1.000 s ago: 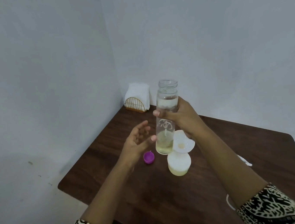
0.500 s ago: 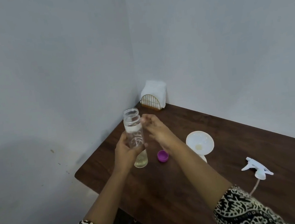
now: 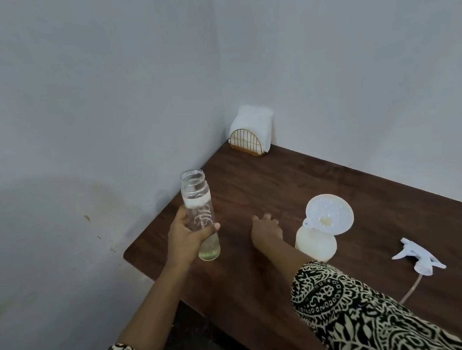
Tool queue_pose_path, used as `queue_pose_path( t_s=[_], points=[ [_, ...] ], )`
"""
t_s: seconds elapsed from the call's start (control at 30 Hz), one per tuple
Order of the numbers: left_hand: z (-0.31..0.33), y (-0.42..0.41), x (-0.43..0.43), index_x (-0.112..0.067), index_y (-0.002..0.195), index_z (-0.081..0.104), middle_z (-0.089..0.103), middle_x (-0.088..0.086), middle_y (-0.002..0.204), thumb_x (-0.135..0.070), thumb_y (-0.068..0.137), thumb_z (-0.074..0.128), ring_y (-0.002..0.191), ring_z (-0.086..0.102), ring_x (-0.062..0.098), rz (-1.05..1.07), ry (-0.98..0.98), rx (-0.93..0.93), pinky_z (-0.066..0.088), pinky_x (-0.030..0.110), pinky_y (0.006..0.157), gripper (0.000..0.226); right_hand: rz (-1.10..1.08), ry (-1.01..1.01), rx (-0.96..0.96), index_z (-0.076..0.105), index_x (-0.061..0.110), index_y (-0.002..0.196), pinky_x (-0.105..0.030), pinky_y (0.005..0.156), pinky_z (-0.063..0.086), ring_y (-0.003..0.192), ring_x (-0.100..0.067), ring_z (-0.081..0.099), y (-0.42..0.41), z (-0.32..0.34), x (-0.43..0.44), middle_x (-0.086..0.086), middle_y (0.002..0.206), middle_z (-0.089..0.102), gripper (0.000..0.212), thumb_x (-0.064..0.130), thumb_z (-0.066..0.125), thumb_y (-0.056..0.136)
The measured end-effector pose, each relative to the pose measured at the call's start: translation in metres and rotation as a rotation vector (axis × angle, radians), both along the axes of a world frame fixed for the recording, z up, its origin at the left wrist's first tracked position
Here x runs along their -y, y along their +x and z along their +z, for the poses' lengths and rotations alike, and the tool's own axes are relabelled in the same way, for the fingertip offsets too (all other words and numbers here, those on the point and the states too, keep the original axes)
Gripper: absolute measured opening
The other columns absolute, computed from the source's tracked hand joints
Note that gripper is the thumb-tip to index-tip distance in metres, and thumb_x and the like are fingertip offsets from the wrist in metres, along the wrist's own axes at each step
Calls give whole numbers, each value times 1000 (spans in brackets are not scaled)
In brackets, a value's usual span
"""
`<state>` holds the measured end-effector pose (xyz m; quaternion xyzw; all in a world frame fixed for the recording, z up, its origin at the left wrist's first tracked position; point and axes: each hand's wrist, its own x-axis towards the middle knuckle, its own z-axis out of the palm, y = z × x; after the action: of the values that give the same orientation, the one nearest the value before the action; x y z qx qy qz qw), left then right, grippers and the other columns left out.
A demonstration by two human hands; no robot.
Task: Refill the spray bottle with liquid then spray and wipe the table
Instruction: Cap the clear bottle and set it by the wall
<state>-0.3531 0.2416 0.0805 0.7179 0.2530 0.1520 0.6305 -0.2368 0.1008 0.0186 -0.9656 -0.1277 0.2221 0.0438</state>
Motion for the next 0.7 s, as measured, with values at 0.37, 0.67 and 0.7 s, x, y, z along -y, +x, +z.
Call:
queue_pose_path(
  t_s=[0.37,0.67,0.7],
  points=[
    [22,13,4,-21,114,57,68,-6,103,6,66,80,95,66,16,-51,-96,85,52,33,82,60,-238,993,-111,51,26,126,-26,74,48,104,-21,56,12,88,-32,-8,127,51,36,25,59,91],
    [58,44,25,-22,110,62,72,0,100,4,63,82,92,69,18,-213,-65,117,56,36,83,57,-208,1754,-161,52,19,87,-29,78,44,85,-19,55,20,243,15,-8,93,58,23,3,68,83],
    [60,46,27,-22,108,63,73,1,98,4,63,82,91,70,19,-230,-60,116,56,38,84,56,-152,1715,-130,51,18,86,-27,79,44,82,-16,56,19,246,20,-6,89,60,24,3,70,82]
  ],
)
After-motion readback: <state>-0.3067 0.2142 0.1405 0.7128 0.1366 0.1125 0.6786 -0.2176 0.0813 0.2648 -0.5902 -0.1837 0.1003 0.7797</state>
